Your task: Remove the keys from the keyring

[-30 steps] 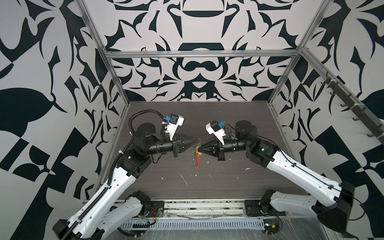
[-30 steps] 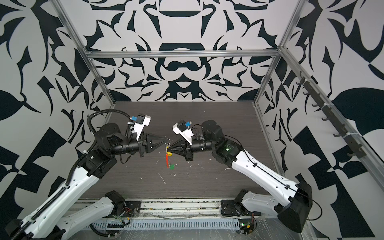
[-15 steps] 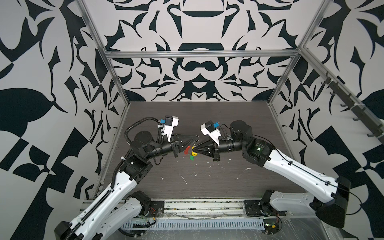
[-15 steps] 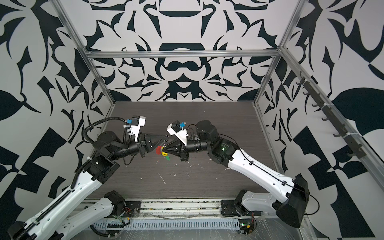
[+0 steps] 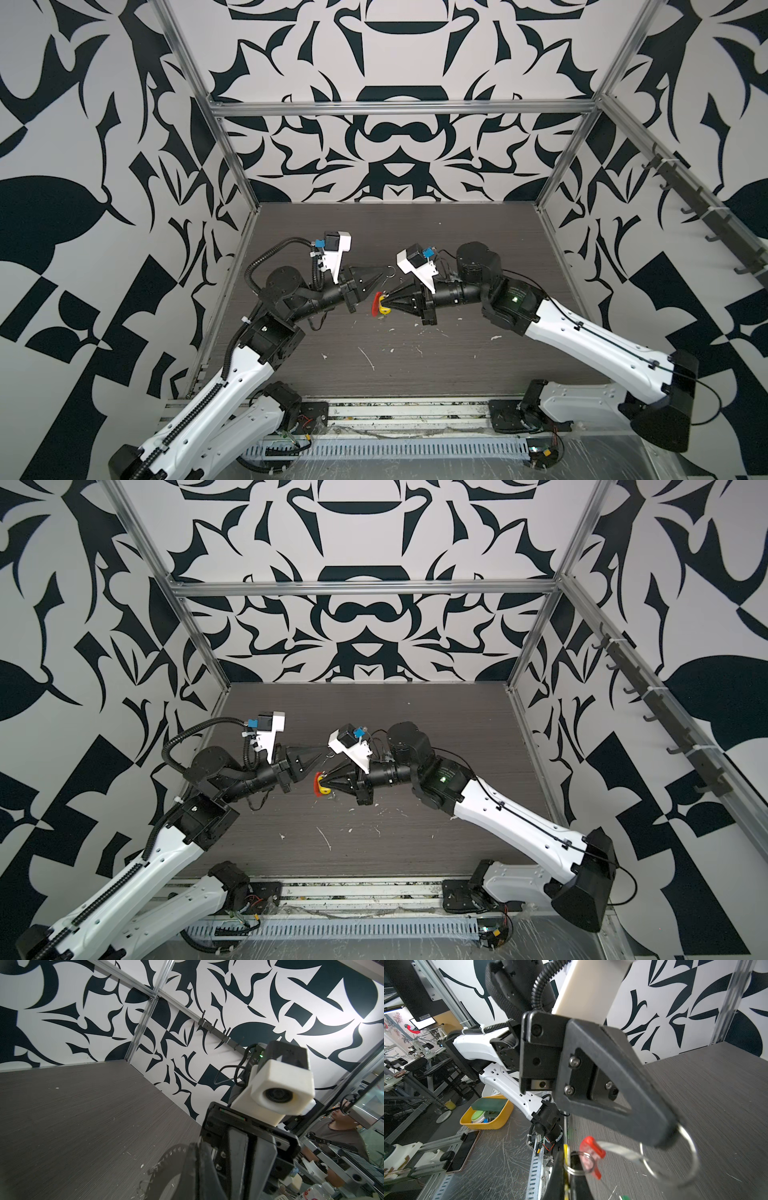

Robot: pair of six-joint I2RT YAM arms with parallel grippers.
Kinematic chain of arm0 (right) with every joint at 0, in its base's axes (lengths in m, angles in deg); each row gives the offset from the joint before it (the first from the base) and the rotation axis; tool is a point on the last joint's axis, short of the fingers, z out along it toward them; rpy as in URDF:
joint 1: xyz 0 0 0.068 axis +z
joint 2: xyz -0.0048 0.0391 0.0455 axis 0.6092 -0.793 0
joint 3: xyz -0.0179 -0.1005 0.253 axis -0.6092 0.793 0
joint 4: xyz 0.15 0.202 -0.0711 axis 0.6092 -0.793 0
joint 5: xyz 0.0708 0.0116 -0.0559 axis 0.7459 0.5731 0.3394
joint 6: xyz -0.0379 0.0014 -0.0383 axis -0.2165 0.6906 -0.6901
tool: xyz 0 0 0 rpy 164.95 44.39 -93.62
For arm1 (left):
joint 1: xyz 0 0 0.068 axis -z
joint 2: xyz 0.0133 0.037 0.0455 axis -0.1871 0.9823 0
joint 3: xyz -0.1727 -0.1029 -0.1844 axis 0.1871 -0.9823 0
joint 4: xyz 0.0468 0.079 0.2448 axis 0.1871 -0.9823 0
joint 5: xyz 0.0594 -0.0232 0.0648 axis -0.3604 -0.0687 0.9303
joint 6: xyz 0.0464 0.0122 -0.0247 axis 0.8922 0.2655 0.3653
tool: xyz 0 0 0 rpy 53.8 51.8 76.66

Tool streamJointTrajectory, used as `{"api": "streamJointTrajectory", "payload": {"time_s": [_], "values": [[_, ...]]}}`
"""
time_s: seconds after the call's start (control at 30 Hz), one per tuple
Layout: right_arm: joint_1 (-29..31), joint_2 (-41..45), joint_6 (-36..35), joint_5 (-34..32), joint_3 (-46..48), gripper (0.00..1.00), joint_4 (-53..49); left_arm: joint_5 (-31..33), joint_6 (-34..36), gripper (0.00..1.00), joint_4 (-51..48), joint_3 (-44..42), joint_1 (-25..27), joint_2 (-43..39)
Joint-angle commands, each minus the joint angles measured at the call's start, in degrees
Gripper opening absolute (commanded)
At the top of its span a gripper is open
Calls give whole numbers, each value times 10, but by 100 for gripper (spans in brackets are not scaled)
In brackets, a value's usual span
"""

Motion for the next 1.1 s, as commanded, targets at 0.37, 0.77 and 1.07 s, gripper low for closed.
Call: {"api": "streamJointTrajectory", "payload": {"time_s": [0.37,0.77,1.07], "values": [[-95,82,63,-41,157,0,62,162,75,0,-119,-21,1,-90],[-207,-100,191,-194,294,0,141,173,63,0,-137,-32,1,-109],[-207,-172,217,-245,313,0,144,169,55,0,-124,-40,2,-101]]}}
